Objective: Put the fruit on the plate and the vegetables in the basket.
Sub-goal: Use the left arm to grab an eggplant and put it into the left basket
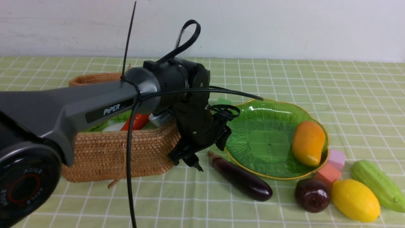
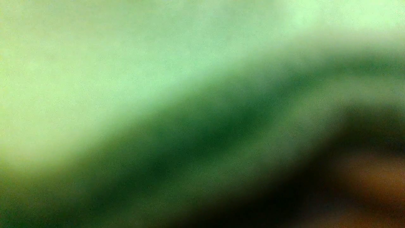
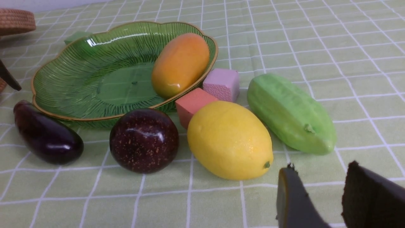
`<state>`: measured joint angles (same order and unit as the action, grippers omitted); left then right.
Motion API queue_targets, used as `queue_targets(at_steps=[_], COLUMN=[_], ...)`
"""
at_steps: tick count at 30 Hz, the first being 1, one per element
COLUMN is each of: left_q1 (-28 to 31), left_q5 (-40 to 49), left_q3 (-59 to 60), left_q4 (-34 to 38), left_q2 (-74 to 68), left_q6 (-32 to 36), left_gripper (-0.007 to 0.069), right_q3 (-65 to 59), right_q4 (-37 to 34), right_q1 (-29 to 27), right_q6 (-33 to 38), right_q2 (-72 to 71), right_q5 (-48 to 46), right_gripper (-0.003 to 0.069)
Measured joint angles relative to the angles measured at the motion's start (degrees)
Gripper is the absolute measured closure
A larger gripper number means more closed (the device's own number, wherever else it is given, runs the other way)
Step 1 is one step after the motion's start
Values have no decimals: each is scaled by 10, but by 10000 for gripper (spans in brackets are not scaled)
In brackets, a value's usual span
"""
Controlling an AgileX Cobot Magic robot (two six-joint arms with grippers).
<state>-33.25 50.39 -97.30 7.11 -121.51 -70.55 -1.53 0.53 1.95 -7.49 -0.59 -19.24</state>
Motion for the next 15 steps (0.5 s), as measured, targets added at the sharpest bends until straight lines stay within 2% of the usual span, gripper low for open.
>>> queue_targets(at_steps=[7, 15], left_q1=[0, -9], left_q5=[-2, 35], left_q3=[3, 8], left_q4=[1, -124], left_q2=[13, 115], left_q6=[53, 79], left_gripper=[78, 78], right_q3=[0, 0], right_q4=[14, 22], right_q1=[0, 0], right_q6=[0, 0], right_q2=[0, 0], right_q5=[0, 0], right_gripper=[417, 417])
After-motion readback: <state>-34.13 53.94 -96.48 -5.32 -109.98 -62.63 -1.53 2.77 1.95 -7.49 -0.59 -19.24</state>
